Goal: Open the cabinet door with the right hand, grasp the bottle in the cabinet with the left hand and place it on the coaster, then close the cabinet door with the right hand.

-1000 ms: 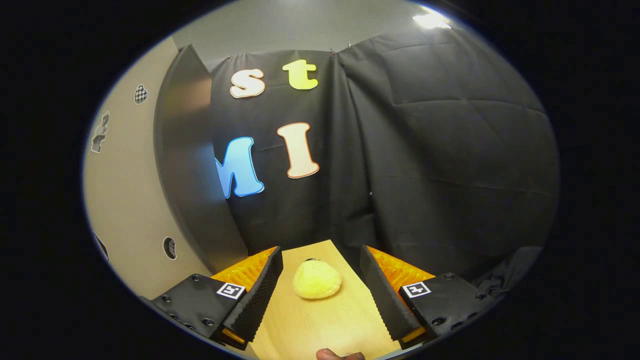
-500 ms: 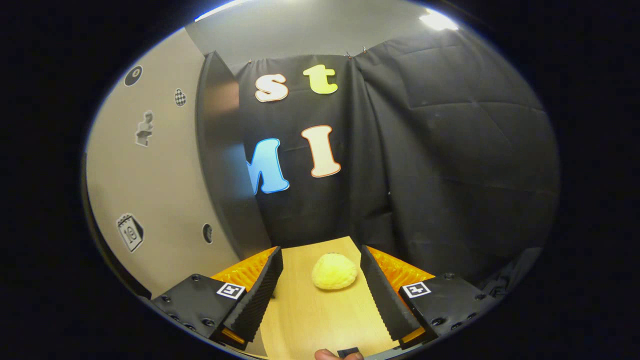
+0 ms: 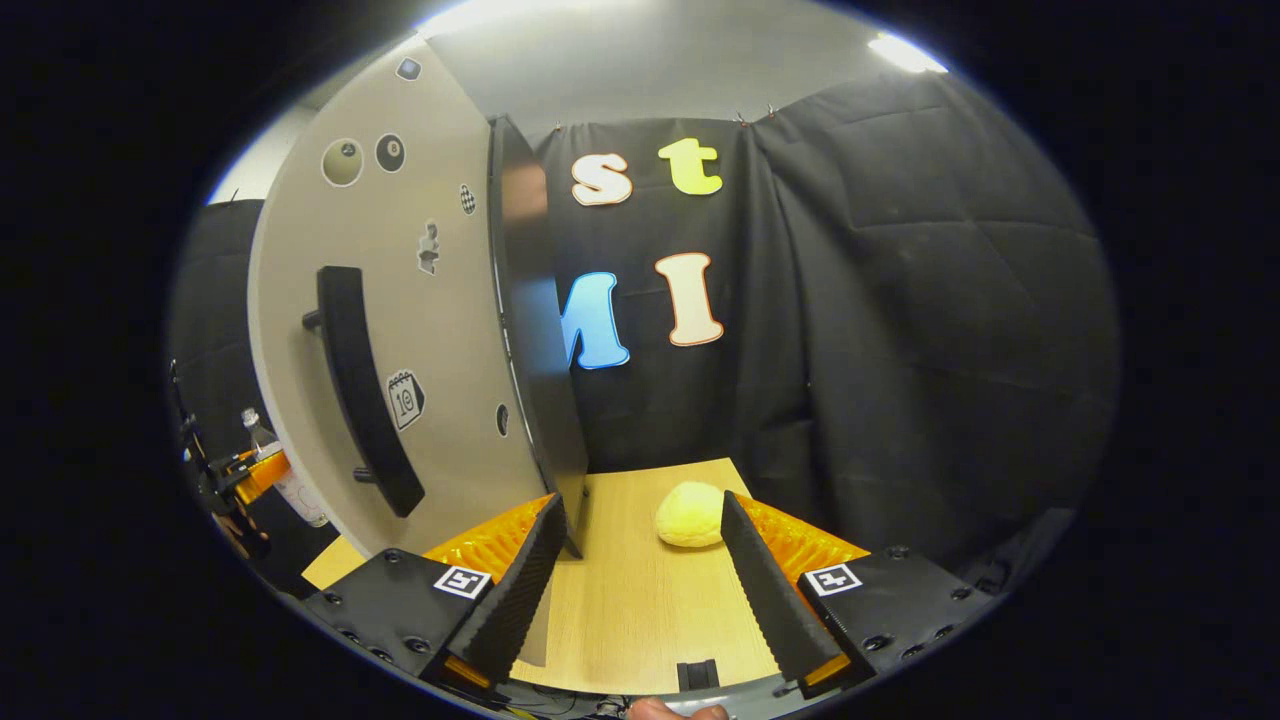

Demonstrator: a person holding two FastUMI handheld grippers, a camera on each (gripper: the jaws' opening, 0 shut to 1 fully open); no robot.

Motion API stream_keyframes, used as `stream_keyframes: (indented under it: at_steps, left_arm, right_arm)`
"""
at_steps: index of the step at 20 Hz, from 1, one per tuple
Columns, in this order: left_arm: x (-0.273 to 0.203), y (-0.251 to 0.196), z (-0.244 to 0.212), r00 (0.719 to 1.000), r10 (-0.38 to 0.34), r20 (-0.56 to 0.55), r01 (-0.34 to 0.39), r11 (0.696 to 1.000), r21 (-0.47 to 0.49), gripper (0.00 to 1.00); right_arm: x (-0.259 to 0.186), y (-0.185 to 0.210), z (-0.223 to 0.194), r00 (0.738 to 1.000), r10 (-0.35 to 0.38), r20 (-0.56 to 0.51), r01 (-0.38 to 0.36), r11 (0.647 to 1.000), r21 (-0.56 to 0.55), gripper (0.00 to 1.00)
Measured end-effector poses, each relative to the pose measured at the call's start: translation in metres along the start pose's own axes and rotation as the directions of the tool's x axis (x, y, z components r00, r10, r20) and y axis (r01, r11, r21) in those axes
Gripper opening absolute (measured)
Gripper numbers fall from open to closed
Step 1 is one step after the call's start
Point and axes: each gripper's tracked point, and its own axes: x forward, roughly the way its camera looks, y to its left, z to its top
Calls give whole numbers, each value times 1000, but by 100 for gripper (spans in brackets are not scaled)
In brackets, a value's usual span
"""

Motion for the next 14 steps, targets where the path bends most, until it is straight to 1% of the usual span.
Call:
stream_keyframes:
  at_steps: [3, 7, 9, 10, 11, 14]
  left_arm:
    - [-10, 15, -40, 999, 44, -6, -44, 999, -15, 69]
    - [-3, 28, -109, 996, 89, -30, -89, 996, -20, 71]
    - [-1, 40, -146, 988, 152, -40, -152, 988, -16, 69]
    - [-1, 41, -166, 984, 171, -50, -172, 985, -17, 68]
    - [-1, 42, -188, 981, 182, -71, -185, 982, -25, 71]
    - [-4, 34, -236, 977, 185, -104, -189, 982, -30, 71]
  right_arm:
    - [-7, -1, 3, 1000, -10, 16, 9, 1000, 1, 98]
    - [-1, -6, 3, 998, -56, 32, 55, 998, 42, 98]
    - [3, -1, 1, 998, -57, 37, 55, 996, 67, 98]
    - [5, -1, 0, 997, -66, 45, 63, 996, 63, 98]
    - [5, -2, -2, 995, -80, 53, 77, 996, 51, 98]
    - [7, -2, -16, 994, -101, 46, 100, 994, 39, 98]
